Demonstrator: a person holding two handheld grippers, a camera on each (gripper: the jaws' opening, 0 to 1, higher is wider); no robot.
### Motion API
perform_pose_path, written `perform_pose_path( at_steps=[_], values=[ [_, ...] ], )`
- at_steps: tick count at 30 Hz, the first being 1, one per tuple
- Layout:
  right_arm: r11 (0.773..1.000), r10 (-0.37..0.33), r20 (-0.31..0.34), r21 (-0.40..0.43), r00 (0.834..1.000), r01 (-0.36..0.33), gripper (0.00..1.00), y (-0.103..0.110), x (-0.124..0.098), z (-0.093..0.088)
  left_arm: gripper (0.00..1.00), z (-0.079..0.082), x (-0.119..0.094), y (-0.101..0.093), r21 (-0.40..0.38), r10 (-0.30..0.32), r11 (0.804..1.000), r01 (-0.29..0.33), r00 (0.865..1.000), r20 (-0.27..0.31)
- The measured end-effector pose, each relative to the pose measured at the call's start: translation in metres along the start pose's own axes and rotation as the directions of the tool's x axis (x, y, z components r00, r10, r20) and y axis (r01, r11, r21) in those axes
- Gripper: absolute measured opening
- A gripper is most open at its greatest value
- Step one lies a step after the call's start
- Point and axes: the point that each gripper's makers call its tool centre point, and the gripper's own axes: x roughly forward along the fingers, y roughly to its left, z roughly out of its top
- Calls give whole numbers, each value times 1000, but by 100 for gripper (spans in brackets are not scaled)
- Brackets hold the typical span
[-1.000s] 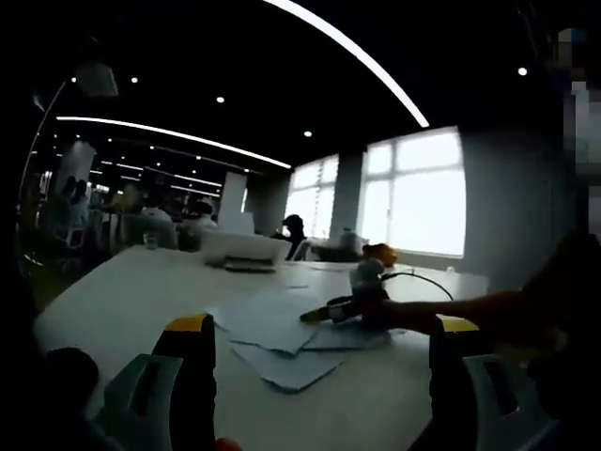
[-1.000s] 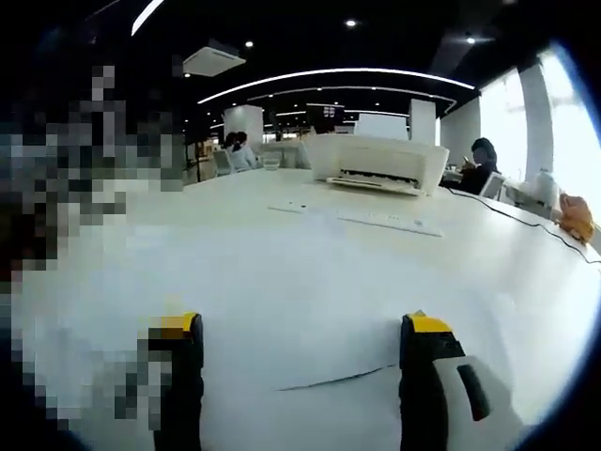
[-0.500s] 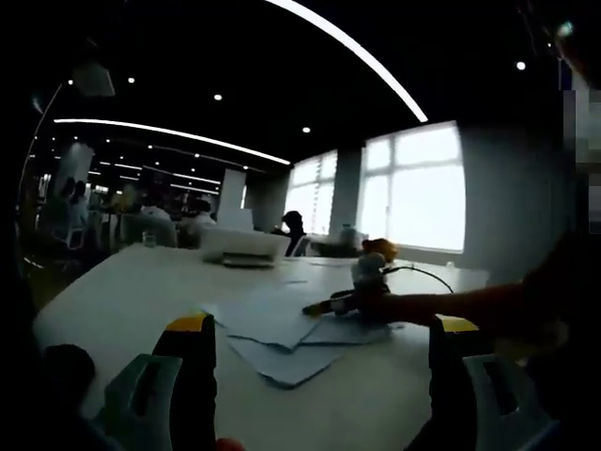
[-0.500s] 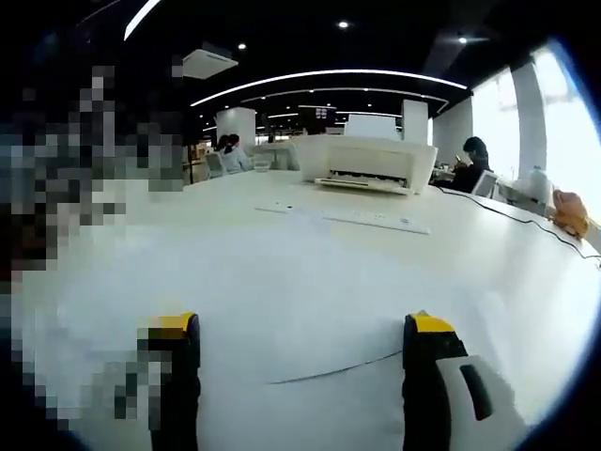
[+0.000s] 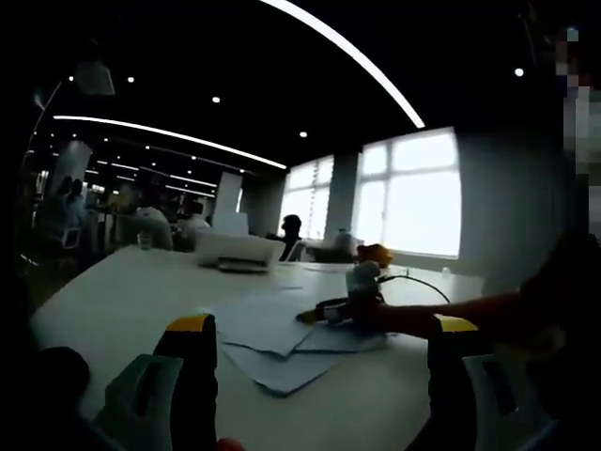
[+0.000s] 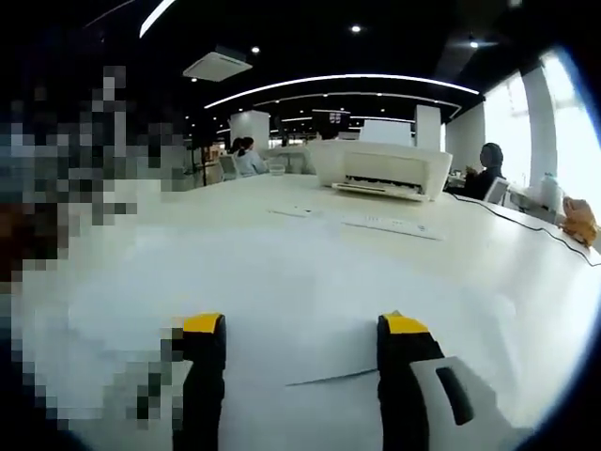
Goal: Organize the stack of printing papers by aligning and flattening the scattered papers on the table
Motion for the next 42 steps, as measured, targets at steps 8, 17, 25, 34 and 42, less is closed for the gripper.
perform_pose_path(
  at_steps=[8, 17, 25, 34, 42],
  values=[
    [998, -42, -26, 38, 999, 43, 88, -11, -2, -2, 95, -2, -1, -1, 4, 8, 1000, -8, 1000, -3],
    [999, -29, -14, 29, 999, 30, 80, 0, -4, -1, 95, -1, -1, -1, 10, 12, 1000, -12, 1000, -1],
    [998, -37, 4, 57, 999, 37, 49, -9, -10, -2, 95, -1, -1, 0, 16, 19, 1000, -19, 1000, -1],
    [972, -61, 35, 228, 998, 51, 7, -28, -16, -3, 95, 0, 2, -1, 25, 17, 1000, -17, 1000, -9],
    [946, -39, 60, 324, 997, 17, 0, -23, -27, 0, 95, 3, 1, 0, 33, 17, 999, -17, 1000, -12]
  ],
)
